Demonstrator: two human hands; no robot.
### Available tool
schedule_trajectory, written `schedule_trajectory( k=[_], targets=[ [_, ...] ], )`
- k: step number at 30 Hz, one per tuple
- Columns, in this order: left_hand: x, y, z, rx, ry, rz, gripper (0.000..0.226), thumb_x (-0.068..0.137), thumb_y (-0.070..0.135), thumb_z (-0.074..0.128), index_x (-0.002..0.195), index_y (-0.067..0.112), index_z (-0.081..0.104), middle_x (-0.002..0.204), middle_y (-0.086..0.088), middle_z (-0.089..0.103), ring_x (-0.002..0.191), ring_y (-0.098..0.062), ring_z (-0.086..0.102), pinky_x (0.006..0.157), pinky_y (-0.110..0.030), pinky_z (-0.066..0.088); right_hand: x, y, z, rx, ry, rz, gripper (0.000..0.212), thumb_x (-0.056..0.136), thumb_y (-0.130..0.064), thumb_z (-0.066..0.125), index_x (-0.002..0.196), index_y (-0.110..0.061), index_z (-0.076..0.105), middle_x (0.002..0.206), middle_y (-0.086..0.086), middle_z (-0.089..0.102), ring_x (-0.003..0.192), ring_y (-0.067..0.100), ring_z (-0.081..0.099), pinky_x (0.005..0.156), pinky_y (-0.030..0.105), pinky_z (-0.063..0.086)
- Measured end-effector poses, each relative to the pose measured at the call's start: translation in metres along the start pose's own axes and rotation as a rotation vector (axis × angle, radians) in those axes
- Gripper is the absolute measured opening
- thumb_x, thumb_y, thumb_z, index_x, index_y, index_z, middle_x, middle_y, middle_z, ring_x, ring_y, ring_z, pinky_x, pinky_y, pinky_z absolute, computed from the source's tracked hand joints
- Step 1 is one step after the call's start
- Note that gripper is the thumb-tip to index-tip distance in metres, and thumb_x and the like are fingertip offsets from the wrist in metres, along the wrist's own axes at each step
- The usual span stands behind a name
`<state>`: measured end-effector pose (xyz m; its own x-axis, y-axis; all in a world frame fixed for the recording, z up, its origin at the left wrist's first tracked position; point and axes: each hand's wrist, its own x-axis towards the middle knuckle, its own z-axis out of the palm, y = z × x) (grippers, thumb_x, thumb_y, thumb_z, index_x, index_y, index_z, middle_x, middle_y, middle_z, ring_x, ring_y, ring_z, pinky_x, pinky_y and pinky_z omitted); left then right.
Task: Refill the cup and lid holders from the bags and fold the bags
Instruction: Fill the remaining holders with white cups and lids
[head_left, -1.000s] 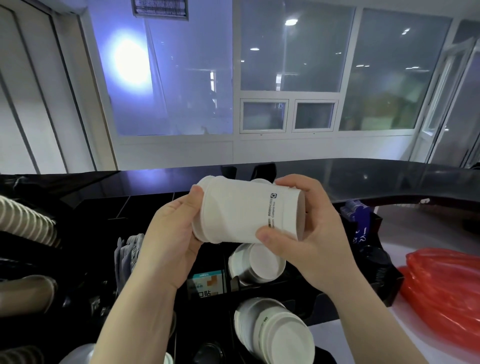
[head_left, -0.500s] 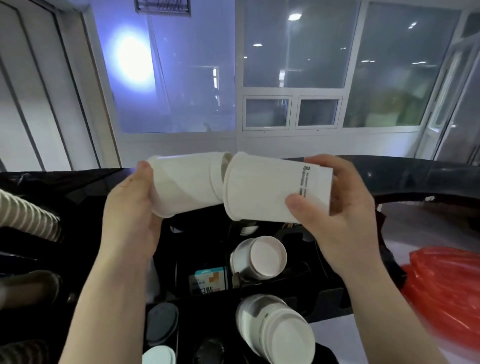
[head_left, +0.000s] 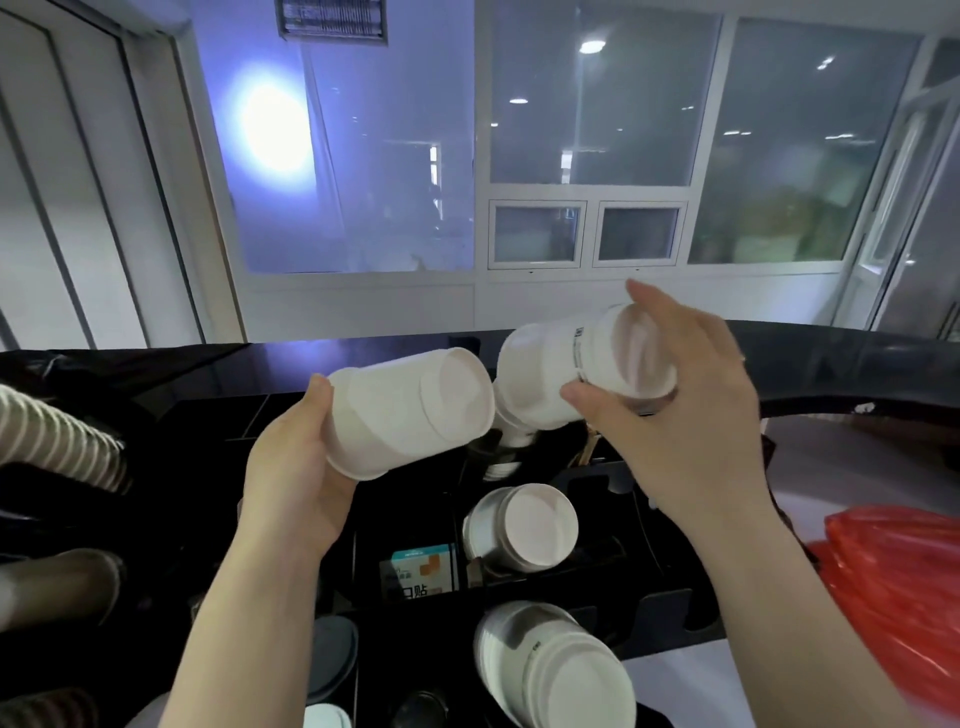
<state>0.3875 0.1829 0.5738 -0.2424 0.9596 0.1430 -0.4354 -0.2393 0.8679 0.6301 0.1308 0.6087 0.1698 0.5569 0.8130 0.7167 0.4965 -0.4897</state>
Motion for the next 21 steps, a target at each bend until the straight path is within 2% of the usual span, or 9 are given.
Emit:
schedule_trajectory(
  k=[2,4,6,8,12,15,17,19,21],
  targets=[
    [-0.001,-0.001,-0.003,-0.014,-0.01,-0.026,0.03,0.099,0.035,0.047,0.1,0.014,0.068,0.089,-0.001,0.075,0.076,-0.017,0.071,0.069,-0.038,0.053,0.006,-0.004,0.006,-0.023,-0.049,-0.054,0.084,0.066,-0.033,0.081,0.141,-0.031,0.043,0.121,-0.013,0.042,0.098,-0.017,0.036,0.084,-0.009,0.022],
    [-0.003,-0.002,-0.005,-0.038,-0.015,-0.047,0.03,0.099,0.034,0.045,0.103,0.013,0.067,0.093,-0.003,0.075,0.079,-0.019,0.071,0.073,-0.04,0.053,0.013,-0.005,0.015,-0.07,-0.128,-0.085,0.086,0.068,-0.032,0.082,0.142,-0.034,0.039,0.125,-0.015,0.042,0.099,-0.013,0.031,0.082,-0.006,0.027],
    [-0.004,-0.004,-0.007,-0.066,-0.021,-0.063,0.031,0.1,0.033,0.044,0.106,0.013,0.067,0.1,-0.005,0.074,0.087,-0.021,0.071,0.076,-0.039,0.053,0.021,-0.003,0.028,-0.141,-0.242,-0.075,0.084,0.07,-0.031,0.08,0.142,-0.037,0.037,0.132,-0.013,0.043,0.103,-0.004,0.037,0.078,0.004,0.03],
    [-0.005,-0.005,-0.009,-0.107,-0.015,-0.082,0.031,0.1,0.032,0.043,0.108,0.014,0.066,0.109,-0.007,0.071,0.096,-0.023,0.068,0.079,-0.037,0.051,0.024,0.005,0.043,-0.177,-0.37,-0.041,0.08,0.072,-0.031,0.078,0.141,-0.034,0.037,0.137,-0.008,0.042,0.113,0.012,0.047,0.083,0.021,0.035],
    [-0.008,-0.012,-0.021,-0.164,-0.083,-0.121,0.035,0.1,0.034,0.039,0.111,0.015,0.067,0.108,-0.005,0.072,0.093,-0.02,0.07,0.067,-0.032,0.057,0.011,0.025,0.06,-0.259,-0.542,-0.015,0.087,0.075,-0.027,0.078,0.147,-0.032,0.028,0.15,-0.006,0.03,0.128,0.027,0.038,0.099,0.039,0.04],
    [-0.014,-0.017,-0.023,-0.183,-0.126,-0.139,0.038,0.101,0.034,0.036,0.109,0.015,0.067,0.106,-0.004,0.072,0.093,-0.02,0.07,0.07,-0.035,0.055,0.009,0.032,0.061,-0.276,-0.563,-0.006,0.09,0.078,-0.028,0.074,0.15,-0.036,0.02,0.158,-0.007,0.017,0.137,0.027,0.023,0.103,0.04,0.035],
    [-0.017,-0.019,-0.021,-0.178,-0.142,-0.16,0.039,0.101,0.034,0.035,0.108,0.014,0.068,0.105,-0.005,0.072,0.093,-0.02,0.07,0.074,-0.037,0.051,0.006,0.028,0.06,-0.244,-0.529,-0.008,0.086,0.08,-0.024,0.071,0.15,-0.033,0.022,0.16,-0.006,0.01,0.141,0.023,0.013,0.108,0.034,0.024],
    [-0.021,-0.02,-0.016,-0.161,-0.176,-0.191,0.041,0.101,0.035,0.033,0.111,0.014,0.067,0.109,-0.006,0.072,0.095,-0.021,0.069,0.072,-0.036,0.053,-0.004,0.018,0.055,-0.126,-0.361,-0.061,0.076,0.079,-0.011,0.068,0.146,-0.026,0.035,0.156,-0.002,0.023,0.139,0.019,0.02,0.108,0.022,0.018],
    [-0.025,-0.022,-0.01,-0.144,-0.196,-0.214,0.043,0.101,0.036,0.032,0.115,0.012,0.065,0.113,-0.009,0.07,0.1,-0.022,0.068,0.071,-0.033,0.058,-0.017,0.008,0.046,0.12,-0.219,-0.12,0.06,0.079,-0.004,0.061,0.135,-0.023,0.049,0.14,-0.006,0.047,0.128,0.012,0.041,0.105,0.02,0.033]
  ],
)
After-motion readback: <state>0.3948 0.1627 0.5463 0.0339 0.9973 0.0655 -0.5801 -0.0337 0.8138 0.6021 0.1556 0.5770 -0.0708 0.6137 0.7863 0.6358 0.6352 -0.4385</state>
